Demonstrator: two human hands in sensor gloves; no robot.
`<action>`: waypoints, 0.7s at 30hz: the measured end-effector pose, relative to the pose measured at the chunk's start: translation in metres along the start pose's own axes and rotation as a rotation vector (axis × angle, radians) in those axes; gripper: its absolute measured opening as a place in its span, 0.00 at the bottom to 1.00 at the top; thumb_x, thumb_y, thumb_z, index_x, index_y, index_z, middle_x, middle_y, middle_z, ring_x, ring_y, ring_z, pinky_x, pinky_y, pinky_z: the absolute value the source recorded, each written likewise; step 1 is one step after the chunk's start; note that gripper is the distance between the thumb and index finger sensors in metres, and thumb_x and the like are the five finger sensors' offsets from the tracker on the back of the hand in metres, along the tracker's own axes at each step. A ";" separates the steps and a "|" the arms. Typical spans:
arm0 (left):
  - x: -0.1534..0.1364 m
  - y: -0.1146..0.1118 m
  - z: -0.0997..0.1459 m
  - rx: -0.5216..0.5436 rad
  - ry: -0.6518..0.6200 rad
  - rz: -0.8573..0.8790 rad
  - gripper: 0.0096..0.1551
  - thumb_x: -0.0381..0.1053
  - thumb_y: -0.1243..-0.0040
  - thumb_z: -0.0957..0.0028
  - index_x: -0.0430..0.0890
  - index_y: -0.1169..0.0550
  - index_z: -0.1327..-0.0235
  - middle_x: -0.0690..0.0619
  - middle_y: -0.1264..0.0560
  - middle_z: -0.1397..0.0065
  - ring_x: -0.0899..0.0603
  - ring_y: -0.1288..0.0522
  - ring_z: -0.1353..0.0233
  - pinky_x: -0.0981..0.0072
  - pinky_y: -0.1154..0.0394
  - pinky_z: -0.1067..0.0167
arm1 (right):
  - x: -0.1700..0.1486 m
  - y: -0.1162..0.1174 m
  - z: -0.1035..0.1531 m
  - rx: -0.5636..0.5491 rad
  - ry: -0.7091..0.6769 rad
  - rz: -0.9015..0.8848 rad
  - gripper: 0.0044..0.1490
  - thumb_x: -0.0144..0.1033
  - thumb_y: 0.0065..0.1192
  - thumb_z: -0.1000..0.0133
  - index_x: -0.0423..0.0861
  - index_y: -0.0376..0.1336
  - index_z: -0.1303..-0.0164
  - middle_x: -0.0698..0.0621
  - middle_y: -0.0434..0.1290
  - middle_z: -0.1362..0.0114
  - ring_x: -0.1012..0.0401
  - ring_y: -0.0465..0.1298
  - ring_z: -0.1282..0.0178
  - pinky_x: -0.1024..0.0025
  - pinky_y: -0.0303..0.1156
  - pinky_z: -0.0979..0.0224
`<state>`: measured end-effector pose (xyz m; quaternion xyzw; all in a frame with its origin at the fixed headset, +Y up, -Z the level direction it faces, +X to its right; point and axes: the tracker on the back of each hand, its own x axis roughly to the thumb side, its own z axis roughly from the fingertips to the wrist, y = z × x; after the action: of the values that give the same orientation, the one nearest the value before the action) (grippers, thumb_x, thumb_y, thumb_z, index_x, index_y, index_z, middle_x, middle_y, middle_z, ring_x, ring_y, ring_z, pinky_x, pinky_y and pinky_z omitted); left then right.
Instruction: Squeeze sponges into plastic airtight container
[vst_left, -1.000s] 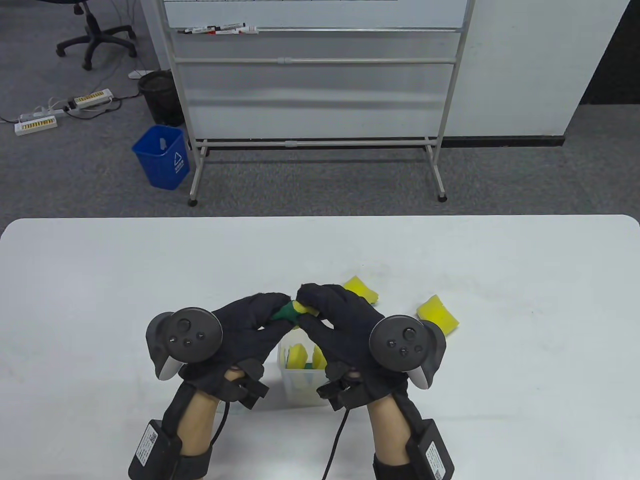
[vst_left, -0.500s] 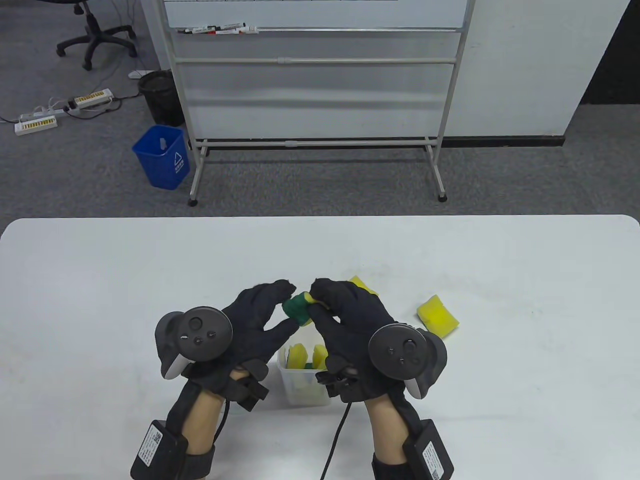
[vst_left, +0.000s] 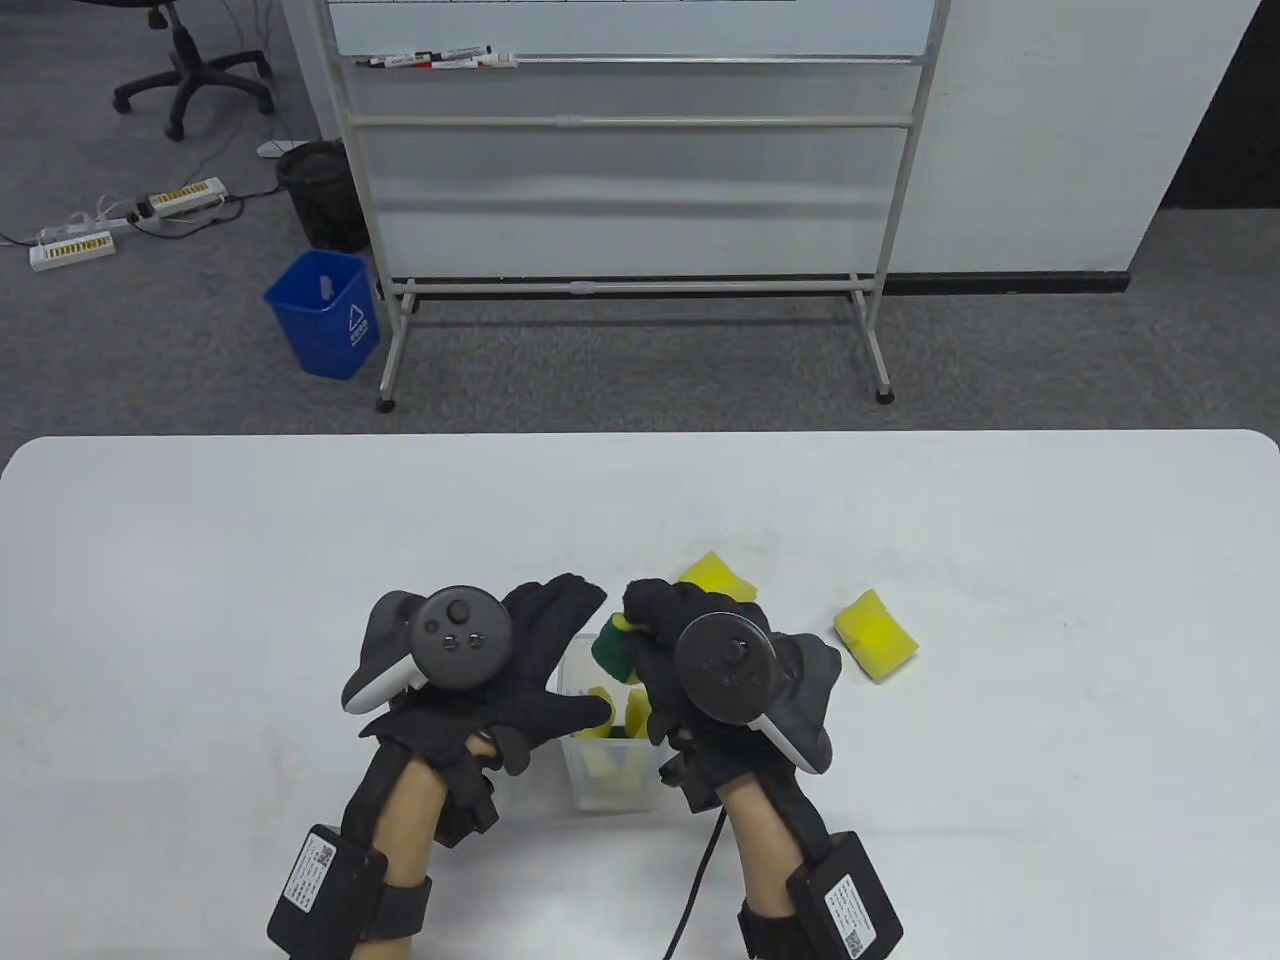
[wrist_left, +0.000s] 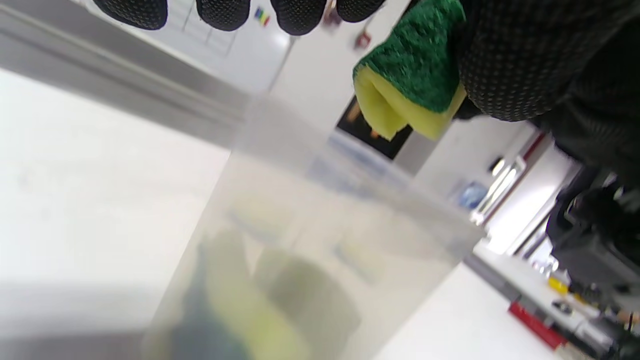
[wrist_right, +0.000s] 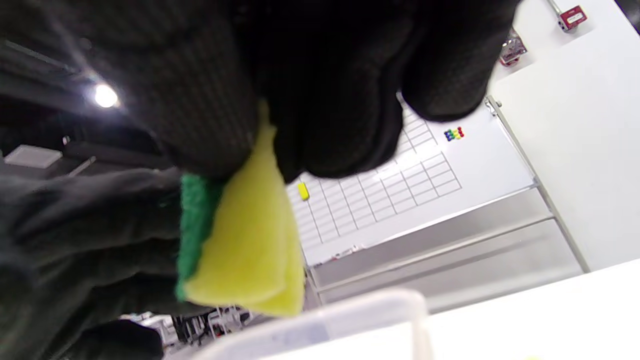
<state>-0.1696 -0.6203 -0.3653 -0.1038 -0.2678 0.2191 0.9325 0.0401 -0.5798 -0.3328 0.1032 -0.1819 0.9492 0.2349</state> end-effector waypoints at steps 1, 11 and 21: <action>-0.001 -0.003 -0.003 -0.034 0.020 -0.004 0.60 0.72 0.35 0.53 0.55 0.53 0.17 0.47 0.53 0.09 0.30 0.53 0.13 0.25 0.45 0.24 | 0.001 0.003 0.000 0.011 -0.006 0.017 0.31 0.42 0.81 0.55 0.51 0.74 0.40 0.51 0.83 0.45 0.57 0.85 0.51 0.49 0.74 0.31; -0.004 -0.011 -0.009 -0.095 0.047 -0.025 0.61 0.71 0.34 0.53 0.53 0.53 0.17 0.47 0.51 0.09 0.30 0.52 0.13 0.25 0.45 0.23 | 0.016 0.037 -0.001 0.134 -0.067 0.223 0.29 0.43 0.83 0.57 0.52 0.76 0.44 0.52 0.84 0.46 0.56 0.85 0.48 0.45 0.70 0.27; -0.005 -0.012 -0.009 -0.100 0.050 0.001 0.63 0.71 0.34 0.53 0.50 0.55 0.18 0.47 0.51 0.09 0.31 0.50 0.13 0.26 0.45 0.23 | 0.028 0.063 0.002 0.153 -0.137 0.418 0.28 0.45 0.85 0.60 0.54 0.79 0.49 0.55 0.87 0.50 0.57 0.85 0.48 0.44 0.68 0.25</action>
<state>-0.1643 -0.6337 -0.3710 -0.1559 -0.2550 0.2033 0.9324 -0.0149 -0.6212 -0.3416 0.1448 -0.1423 0.9791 0.0120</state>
